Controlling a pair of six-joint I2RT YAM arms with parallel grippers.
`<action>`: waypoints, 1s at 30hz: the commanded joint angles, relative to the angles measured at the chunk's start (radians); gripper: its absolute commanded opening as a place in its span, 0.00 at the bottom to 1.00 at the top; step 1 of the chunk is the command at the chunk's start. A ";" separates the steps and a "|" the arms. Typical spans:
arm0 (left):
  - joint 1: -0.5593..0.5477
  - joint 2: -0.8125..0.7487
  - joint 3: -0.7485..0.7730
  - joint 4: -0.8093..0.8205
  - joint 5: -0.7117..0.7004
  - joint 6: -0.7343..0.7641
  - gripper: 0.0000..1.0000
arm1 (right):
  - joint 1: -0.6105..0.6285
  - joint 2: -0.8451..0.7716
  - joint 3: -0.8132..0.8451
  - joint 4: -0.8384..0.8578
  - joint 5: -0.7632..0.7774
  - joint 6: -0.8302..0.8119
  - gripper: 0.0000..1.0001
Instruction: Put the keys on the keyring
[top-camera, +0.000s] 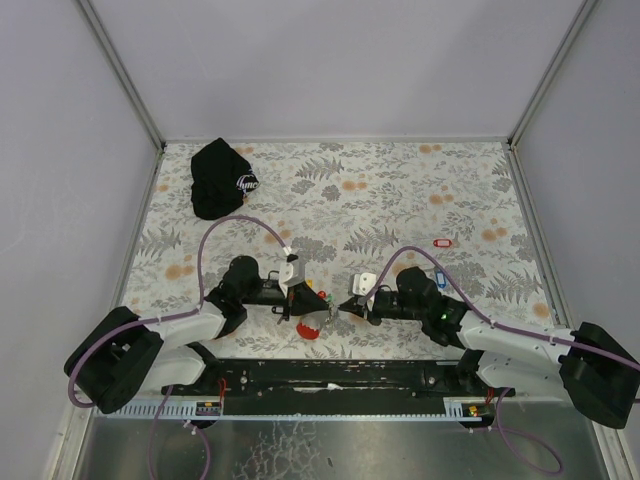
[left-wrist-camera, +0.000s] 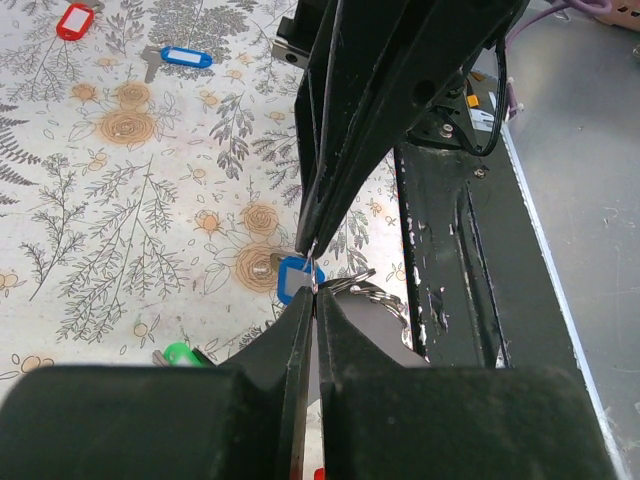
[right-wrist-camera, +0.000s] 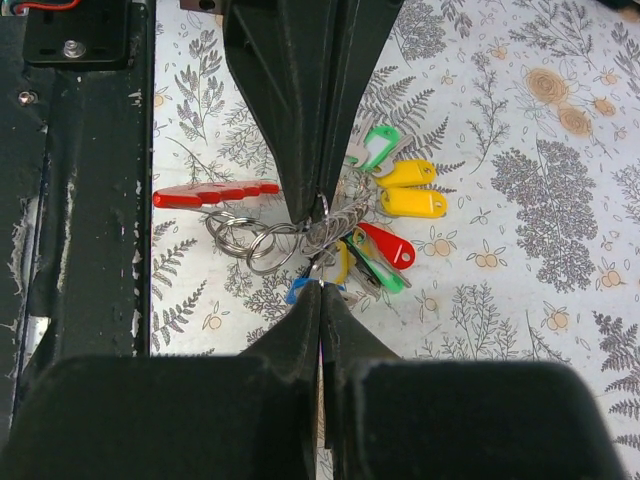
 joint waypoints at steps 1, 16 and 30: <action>0.011 -0.003 -0.010 0.107 0.007 -0.027 0.00 | 0.003 0.004 -0.010 0.087 -0.006 0.026 0.00; 0.012 0.031 -0.007 0.143 0.027 -0.054 0.00 | 0.010 -0.012 -0.036 0.165 0.001 0.052 0.00; 0.011 0.007 -0.025 0.160 -0.012 -0.053 0.00 | 0.010 0.004 -0.013 0.123 -0.013 0.070 0.00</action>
